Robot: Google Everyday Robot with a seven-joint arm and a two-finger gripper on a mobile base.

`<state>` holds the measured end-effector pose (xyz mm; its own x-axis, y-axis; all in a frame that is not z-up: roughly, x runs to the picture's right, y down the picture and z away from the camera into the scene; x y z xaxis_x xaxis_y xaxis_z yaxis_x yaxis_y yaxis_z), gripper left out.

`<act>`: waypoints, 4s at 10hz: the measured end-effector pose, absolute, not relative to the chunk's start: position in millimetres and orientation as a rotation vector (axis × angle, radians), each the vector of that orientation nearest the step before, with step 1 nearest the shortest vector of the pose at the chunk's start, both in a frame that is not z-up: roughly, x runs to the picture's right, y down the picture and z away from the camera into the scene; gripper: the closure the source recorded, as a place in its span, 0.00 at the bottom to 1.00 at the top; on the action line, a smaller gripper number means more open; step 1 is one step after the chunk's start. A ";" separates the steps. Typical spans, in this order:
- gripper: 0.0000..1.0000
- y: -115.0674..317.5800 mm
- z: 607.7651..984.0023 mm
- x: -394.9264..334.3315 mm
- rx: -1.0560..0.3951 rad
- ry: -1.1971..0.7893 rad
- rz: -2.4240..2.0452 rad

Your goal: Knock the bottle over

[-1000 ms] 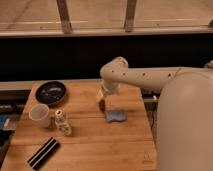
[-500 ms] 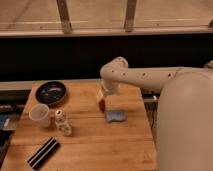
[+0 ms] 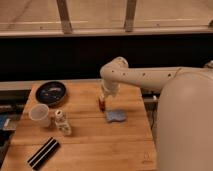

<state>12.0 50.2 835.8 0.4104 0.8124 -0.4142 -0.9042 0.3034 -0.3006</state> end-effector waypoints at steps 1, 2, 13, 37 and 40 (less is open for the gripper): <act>0.77 50.1 835.8 12.0 -0.533 0.197 1.147; 0.87 49.7 836.0 11.6 -0.537 0.198 1.147; 1.00 121.4 795.3 -79.2 -0.831 0.209 0.790; 1.00 163.3 755.4 -188.8 -0.888 0.027 0.513; 1.00 109.5 790.6 -194.2 -0.871 -0.088 0.575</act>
